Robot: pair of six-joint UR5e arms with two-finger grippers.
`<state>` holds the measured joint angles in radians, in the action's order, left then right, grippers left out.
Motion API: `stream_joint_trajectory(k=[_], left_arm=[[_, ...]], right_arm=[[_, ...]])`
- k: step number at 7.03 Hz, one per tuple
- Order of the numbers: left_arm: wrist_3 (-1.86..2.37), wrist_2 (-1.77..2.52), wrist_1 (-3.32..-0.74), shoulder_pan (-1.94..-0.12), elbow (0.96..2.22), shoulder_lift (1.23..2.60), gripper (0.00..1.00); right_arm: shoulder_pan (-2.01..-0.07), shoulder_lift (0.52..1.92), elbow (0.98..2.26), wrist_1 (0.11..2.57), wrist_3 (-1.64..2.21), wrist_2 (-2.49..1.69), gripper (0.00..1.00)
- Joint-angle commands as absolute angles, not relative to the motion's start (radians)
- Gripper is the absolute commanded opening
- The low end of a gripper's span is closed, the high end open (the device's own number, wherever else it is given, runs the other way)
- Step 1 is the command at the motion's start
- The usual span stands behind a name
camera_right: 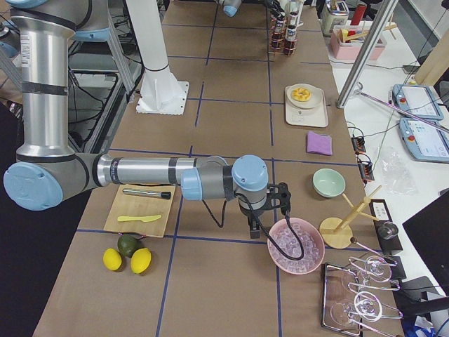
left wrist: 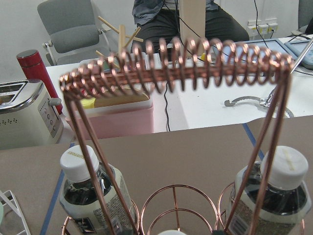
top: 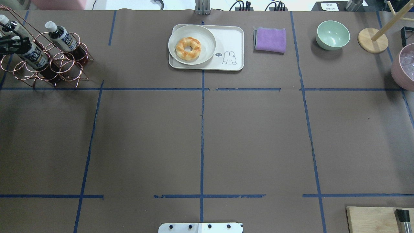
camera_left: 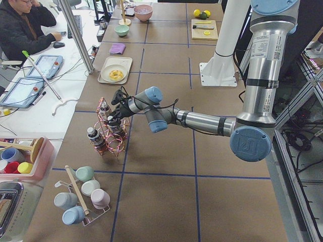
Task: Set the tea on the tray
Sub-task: 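Move the left gripper over the copper rack toward a tea bottle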
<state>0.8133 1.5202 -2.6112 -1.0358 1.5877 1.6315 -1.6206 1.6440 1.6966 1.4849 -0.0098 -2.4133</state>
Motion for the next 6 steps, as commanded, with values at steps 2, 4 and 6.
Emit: stream_joint_trajectory(k=[2,4,6], left_arm=[[0.816,1.52,-2.605,-1.037,1.588,1.655,0.04],[0.805,1.563,-2.603,-1.087,1.591,1.655,0.0],[0.805,1.597,-2.602,-1.109,1.597,1.657,0.0]], right_arm=[[-1.62,1.641,1.697,1.485,-0.009,-2.413,1.0],[-1.62,1.641,1.697,1.485,-0.009,-2.413,1.0],[-1.621,1.641,1.697,1.485,-0.009,-2.413,1.0]])
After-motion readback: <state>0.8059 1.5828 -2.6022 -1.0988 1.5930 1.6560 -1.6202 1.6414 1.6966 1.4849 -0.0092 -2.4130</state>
